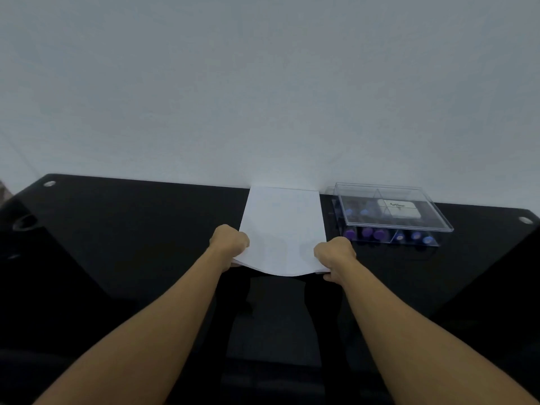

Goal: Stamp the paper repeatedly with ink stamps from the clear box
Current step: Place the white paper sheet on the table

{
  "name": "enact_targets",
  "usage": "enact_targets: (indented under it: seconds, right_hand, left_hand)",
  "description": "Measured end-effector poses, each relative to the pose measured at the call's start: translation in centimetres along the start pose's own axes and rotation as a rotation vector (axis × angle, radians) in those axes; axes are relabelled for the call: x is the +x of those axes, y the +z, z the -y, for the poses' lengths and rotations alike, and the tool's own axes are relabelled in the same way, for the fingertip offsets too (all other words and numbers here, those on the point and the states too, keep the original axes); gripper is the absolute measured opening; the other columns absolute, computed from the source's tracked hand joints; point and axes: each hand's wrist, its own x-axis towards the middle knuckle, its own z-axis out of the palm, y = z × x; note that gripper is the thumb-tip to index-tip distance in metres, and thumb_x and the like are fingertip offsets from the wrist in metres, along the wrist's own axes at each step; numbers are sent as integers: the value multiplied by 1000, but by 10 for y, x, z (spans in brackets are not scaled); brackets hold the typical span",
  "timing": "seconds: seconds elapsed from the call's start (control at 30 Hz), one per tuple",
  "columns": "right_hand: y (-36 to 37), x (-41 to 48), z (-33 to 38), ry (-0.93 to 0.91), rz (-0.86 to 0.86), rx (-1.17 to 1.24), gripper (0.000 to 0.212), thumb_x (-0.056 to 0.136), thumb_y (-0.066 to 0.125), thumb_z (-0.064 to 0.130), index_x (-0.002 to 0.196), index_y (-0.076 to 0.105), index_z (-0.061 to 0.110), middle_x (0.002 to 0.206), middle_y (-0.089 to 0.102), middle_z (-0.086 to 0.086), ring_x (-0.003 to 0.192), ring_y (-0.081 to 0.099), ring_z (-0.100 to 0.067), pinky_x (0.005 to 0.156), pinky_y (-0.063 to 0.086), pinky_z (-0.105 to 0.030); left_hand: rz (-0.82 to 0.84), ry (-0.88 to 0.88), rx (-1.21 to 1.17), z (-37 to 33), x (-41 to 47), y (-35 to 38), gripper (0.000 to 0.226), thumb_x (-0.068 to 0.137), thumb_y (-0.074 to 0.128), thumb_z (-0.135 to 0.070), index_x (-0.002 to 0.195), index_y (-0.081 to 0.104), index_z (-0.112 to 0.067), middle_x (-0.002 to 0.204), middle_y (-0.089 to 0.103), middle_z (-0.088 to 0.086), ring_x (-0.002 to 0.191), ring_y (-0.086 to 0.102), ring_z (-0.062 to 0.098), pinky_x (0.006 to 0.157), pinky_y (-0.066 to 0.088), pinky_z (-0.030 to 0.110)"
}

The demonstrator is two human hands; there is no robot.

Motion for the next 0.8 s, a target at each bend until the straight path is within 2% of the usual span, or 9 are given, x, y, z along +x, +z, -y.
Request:
enact_targets:
  seconds: [0.1, 0.2, 0.27, 0.33, 0.43, 0.53, 0.67, 0.8]
  right_hand:
    - [-4, -1, -8, -87, 1, -89, 21, 92, 51, 4, 111, 59, 2, 111, 61, -13, 81, 59, -26, 60, 60, -39]
    - [-5, -7, -17, -170, 15, -137, 23, 91, 44, 1, 106, 60, 3, 106, 62, -10, 76, 60, -22, 65, 62, -41]
    - [-7, -13, -23, -184, 18, -124, 24, 90, 43, -1, 106, 60, 4, 104, 63, -10, 82, 66, -28, 66, 62, -43]
    - [-9, -20, -30, -192, 23, -115, 24, 90, 44, -1, 106, 60, 7, 104, 63, -9, 86, 69, -31, 62, 62, -40]
    - [-13, -32, -44, -211, 36, -116, 22, 92, 46, 1, 102, 60, 13, 105, 64, -6, 83, 66, -25, 56, 58, -33]
    - [-16, -46, -58, -242, 53, -128, 20, 92, 48, 3, 100, 61, 17, 103, 67, -4, 84, 66, -24, 59, 54, -31]
    - [-21, -66, -75, -272, 88, -163, 20, 95, 50, 6, 107, 61, 18, 105, 68, -3, 88, 67, -25, 60, 50, -29]
    - [-27, -87, -91, -301, 96, -188, 22, 95, 50, 8, 111, 62, 18, 105, 68, -1, 86, 67, -23, 67, 55, -32]
  left_hand:
    - [35, 84, 39, 11, -13, -5, 9, 88, 59, -3, 89, 60, -12, 96, 65, 6, 91, 64, 25, 77, 60, 42]
    - [49, 203, 125, 26, -17, -10, 17, 85, 59, -5, 97, 62, -16, 98, 67, 4, 90, 65, 23, 78, 59, 41]
    - [55, 254, 179, 34, -23, -14, 23, 84, 58, -6, 103, 63, -18, 99, 68, 0, 90, 65, 20, 77, 58, 36]
    - [65, 289, 227, 40, -30, -18, 29, 85, 57, -5, 110, 65, -19, 99, 68, -3, 90, 64, 16, 75, 55, 30]
    - [84, 341, 284, 52, -47, -24, 30, 86, 59, -7, 113, 65, -19, 98, 68, -4, 90, 63, 12, 71, 51, 23]
    - [125, 362, 302, 65, -63, -30, 29, 86, 64, -11, 113, 64, -21, 99, 66, -5, 90, 63, 12, 70, 51, 22]
    - [194, 382, 313, 81, -84, -38, 35, 82, 73, -16, 114, 62, -23, 102, 66, -10, 92, 63, 8, 69, 47, 19]
    - [269, 415, 344, 98, -102, -46, 41, 76, 78, -17, 115, 65, -20, 104, 69, -12, 93, 65, 8, 71, 49, 18]
